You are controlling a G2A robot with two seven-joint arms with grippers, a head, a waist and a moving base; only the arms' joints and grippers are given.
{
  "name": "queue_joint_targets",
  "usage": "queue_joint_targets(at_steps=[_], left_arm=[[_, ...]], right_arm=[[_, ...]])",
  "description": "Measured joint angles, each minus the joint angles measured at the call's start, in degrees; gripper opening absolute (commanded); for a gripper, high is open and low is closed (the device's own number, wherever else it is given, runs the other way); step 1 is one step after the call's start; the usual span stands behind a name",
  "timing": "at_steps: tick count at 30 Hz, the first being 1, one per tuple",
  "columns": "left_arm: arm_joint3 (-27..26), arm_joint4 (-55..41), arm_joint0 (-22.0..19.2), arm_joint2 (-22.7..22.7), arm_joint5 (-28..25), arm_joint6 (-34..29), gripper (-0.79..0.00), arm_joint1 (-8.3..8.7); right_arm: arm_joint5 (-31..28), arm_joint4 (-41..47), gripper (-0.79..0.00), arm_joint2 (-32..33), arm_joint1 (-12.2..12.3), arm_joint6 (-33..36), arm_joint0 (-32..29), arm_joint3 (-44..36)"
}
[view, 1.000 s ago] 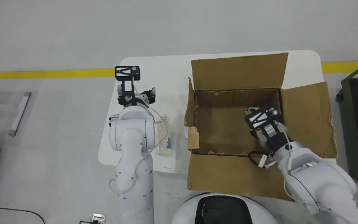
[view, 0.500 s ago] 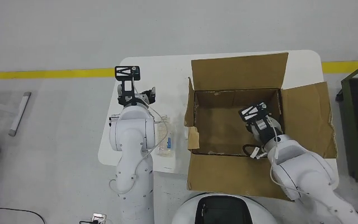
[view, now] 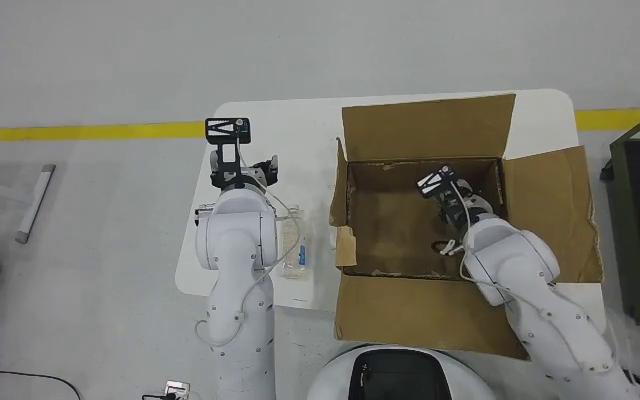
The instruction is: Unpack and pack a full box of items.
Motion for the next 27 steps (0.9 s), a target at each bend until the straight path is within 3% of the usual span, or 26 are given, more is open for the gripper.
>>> queue_joint_targets(at_steps=[13,27], left_arm=[[0.00,0.00,0.00,0.00,0.00,0.00,0.000,0.00],[0.00,0.00,0.00,0.00,0.00,0.00,0.000,0.00]], right_arm=[[1.03,3.57,-0.403,-0.67,-1.20,3.14,4.63,7.40],[-0.60,8.37,-0.394,-0.21,-1.90,4.44,6.18,11.29]])
